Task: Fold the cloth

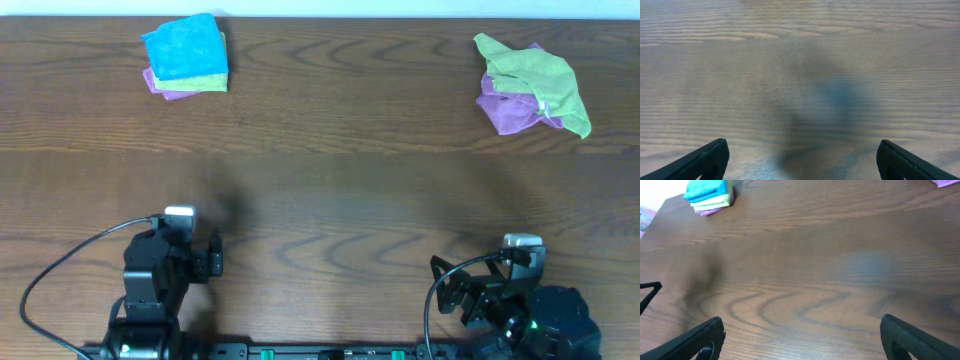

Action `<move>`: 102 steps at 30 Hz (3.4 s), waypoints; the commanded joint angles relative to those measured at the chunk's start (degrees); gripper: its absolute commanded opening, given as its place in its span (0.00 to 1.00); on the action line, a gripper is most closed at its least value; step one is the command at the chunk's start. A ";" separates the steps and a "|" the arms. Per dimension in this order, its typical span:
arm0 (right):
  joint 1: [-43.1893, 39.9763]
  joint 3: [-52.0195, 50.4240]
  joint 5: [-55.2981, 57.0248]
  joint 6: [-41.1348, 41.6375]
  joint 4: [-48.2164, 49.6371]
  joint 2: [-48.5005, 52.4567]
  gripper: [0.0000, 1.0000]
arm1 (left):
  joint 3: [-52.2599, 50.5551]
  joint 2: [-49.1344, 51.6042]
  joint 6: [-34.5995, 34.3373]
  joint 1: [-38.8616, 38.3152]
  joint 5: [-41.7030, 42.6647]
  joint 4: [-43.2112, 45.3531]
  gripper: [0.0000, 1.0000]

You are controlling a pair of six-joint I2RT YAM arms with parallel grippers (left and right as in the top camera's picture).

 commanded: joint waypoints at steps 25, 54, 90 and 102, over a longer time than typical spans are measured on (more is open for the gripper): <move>-0.35 -0.20 0.63 1.01 -0.02 -0.24 0.99 | -9.88 -17.51 1.09 2.51 -1.25 -7.39 0.95; -0.35 -0.20 0.63 1.01 -0.02 -0.24 0.99 | -9.84 -22.21 0.57 2.51 -3.13 -8.50 0.95; -20.55 -31.80 4.44 -21.94 14.58 -15.34 0.99 | -9.84 -22.21 0.57 2.51 -3.15 -8.50 0.95; -20.48 -31.78 1.42 -28.20 14.43 -15.32 0.99 | -9.84 -22.21 0.57 2.51 -3.15 -8.50 0.95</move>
